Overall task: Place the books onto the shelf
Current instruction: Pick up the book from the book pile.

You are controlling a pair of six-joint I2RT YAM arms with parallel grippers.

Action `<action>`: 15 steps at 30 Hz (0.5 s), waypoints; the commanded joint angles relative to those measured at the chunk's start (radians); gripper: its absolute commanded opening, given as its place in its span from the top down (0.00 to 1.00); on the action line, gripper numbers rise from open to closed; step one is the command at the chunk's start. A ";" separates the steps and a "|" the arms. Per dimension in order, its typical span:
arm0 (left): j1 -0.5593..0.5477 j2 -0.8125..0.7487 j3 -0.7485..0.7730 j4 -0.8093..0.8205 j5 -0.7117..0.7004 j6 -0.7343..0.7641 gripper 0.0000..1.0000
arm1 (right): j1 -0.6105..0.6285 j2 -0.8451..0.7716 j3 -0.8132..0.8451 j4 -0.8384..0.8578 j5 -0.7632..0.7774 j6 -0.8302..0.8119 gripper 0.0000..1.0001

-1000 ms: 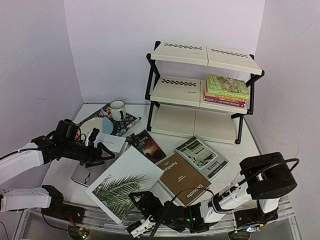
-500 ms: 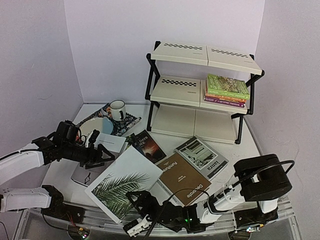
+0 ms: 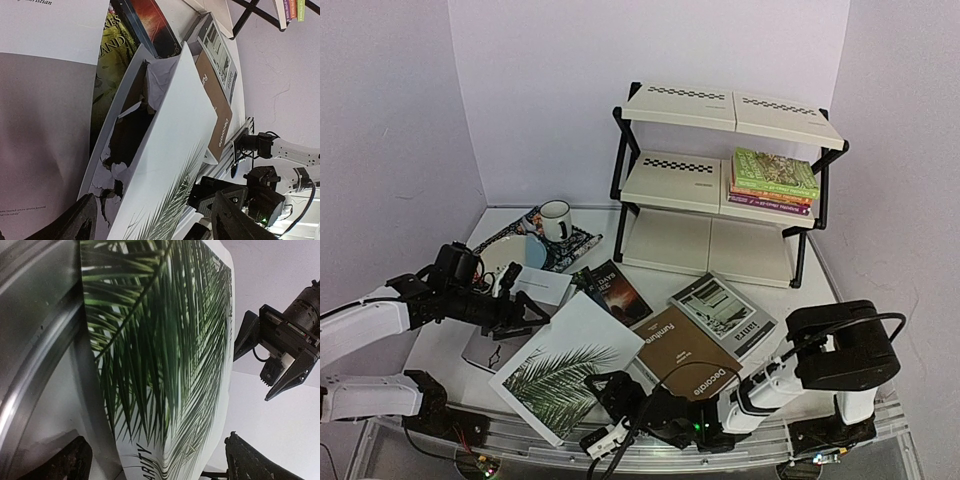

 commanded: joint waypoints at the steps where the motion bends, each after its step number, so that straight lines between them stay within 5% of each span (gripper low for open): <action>1: -0.005 0.023 -0.006 0.036 0.028 0.017 0.23 | -0.021 -0.045 -0.002 -0.022 -0.030 0.018 0.07; 7: -0.005 0.046 -0.007 0.037 0.028 0.026 0.35 | -0.037 -0.008 0.031 -0.023 -0.055 0.011 0.15; 15: -0.005 0.074 -0.002 0.041 0.010 0.023 0.40 | -0.038 0.020 0.058 0.019 -0.075 -0.029 0.43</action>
